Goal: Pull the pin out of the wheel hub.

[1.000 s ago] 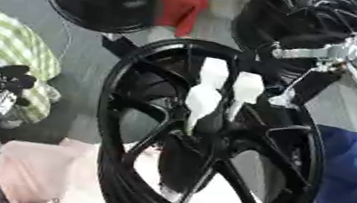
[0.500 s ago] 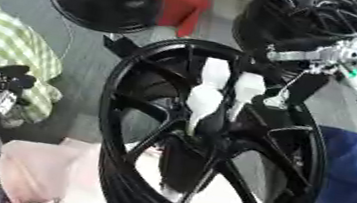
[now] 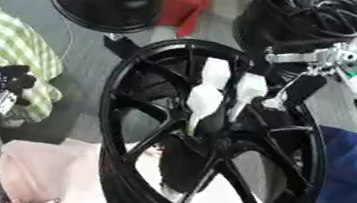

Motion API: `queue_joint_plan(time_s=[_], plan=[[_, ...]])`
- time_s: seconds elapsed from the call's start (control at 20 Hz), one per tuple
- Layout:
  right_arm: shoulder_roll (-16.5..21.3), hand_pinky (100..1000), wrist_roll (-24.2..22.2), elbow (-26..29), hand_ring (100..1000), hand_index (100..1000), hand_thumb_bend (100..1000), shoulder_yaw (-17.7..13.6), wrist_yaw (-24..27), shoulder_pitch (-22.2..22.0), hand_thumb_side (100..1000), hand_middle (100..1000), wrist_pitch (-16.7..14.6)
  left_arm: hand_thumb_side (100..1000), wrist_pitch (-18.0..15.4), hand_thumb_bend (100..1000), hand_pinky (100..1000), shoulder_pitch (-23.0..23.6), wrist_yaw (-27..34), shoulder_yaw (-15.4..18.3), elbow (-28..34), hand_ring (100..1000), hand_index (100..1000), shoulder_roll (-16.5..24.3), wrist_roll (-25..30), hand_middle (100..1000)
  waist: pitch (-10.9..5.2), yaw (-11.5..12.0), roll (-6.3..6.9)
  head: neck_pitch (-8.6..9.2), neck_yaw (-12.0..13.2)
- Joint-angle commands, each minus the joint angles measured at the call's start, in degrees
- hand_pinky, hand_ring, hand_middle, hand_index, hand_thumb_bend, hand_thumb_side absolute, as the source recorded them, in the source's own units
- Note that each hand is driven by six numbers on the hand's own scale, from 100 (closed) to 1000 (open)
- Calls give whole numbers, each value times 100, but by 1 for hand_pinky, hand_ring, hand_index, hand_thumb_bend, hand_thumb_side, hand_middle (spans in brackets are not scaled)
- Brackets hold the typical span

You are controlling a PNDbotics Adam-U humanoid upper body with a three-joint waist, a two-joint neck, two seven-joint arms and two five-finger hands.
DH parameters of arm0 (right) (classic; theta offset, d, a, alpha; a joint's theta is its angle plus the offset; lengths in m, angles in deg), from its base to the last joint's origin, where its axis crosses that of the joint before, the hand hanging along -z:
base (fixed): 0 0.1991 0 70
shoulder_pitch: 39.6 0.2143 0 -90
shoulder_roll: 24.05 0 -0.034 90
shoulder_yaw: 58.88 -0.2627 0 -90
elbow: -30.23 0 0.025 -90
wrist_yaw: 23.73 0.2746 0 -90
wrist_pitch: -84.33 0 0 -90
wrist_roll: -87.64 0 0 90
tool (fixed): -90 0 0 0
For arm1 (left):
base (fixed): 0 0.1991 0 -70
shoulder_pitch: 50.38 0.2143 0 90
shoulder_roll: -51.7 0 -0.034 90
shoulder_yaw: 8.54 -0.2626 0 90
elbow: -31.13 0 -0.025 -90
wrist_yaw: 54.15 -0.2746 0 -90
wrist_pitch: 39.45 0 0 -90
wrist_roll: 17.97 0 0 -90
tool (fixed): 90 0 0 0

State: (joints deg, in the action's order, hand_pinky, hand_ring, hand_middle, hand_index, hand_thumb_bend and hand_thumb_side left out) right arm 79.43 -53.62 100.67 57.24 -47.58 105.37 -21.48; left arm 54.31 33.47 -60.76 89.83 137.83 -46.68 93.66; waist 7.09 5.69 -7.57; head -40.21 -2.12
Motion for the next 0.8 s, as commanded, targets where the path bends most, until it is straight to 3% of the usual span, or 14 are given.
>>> queue_joint_plan(time_s=[0.05, 0.45, 0.8], plan=[[83, 706, -71, -6, 778, 886, 212, -70, -64, 114, 322, 814, -81, 608, -3, 100, 710, -70, -16, 4, 129, 840, 870, 40, 8, 732, -52, 2, 41, 29, 17], [66, 580, -71, 37, 656, 861, 156, -120, -160, 132, 237, 751, -81, 608, 7, 100, 710, -66, -17, 6, 136, 842, 870, 35, 11, 732, -51, 11, 29, 29, 23], [202, 436, -67, 259, 531, 803, 100, -137, -118, 10, 100, 667, -121, 609, 16, 100, 710, -67, -23, 11, 142, 843, 870, 35, 13, 733, -39, 21, 17, 27, 29]])
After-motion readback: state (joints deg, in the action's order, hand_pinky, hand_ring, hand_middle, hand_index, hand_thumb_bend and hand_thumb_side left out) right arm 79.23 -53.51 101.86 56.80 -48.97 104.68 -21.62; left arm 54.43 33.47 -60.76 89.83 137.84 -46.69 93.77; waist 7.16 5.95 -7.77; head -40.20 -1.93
